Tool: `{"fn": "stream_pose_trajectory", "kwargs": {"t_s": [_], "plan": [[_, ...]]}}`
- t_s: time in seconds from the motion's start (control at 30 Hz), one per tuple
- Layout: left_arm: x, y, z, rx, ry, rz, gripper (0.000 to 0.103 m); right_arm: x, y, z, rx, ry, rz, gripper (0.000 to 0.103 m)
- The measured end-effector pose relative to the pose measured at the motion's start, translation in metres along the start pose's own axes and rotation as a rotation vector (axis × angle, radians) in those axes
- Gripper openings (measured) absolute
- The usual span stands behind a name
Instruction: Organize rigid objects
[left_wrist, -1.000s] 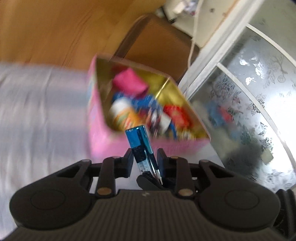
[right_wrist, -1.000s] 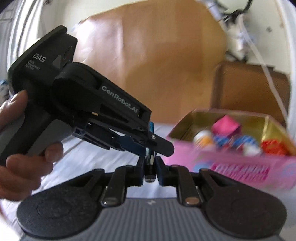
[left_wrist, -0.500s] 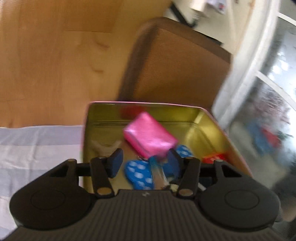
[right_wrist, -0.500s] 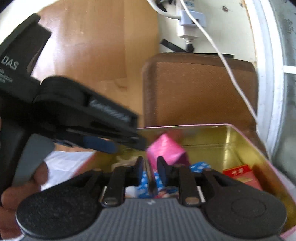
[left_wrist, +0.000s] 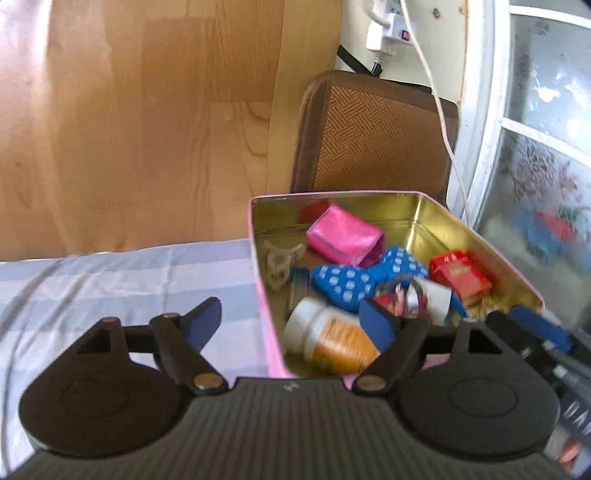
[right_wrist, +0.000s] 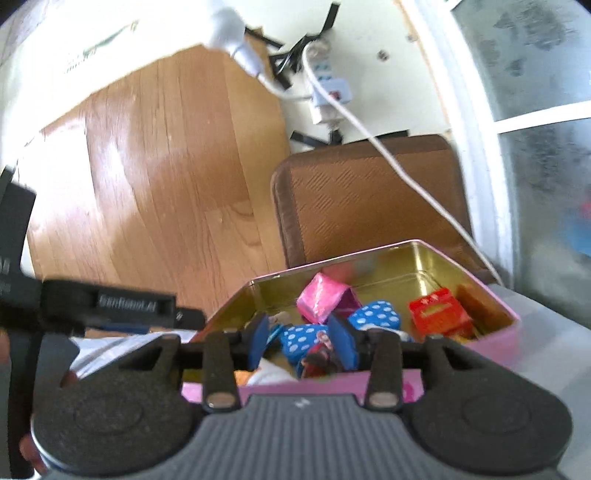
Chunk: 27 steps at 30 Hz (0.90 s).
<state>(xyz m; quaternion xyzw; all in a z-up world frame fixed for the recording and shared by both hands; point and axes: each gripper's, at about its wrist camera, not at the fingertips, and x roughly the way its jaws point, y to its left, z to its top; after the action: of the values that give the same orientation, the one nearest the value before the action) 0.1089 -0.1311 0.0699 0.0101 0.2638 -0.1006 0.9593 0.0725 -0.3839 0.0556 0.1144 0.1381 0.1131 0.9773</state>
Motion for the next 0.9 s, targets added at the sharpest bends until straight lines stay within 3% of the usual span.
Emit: {"fn": "stream_pose_trajectory", "kwargs": {"t_s": [0.3, 0.5, 0.9], "plan": [[-0.047, 0.018, -0.033, -0.03, 0.004, 0.062, 0.103, -0.061, 0.02, -0.011, 0.017, 0.041, 0.023, 0.044], [-0.075, 0.021, -0.053, 0.003, 0.0, 0.117, 0.103, -0.081, 0.037, -0.019, 0.037, 0.083, 0.064, 0.046], [-0.122, 0.04, -0.109, -0.029, -0.027, 0.175, 0.103, -0.112, 0.076, -0.046, -0.008, 0.125, 0.081, 0.051]]}}
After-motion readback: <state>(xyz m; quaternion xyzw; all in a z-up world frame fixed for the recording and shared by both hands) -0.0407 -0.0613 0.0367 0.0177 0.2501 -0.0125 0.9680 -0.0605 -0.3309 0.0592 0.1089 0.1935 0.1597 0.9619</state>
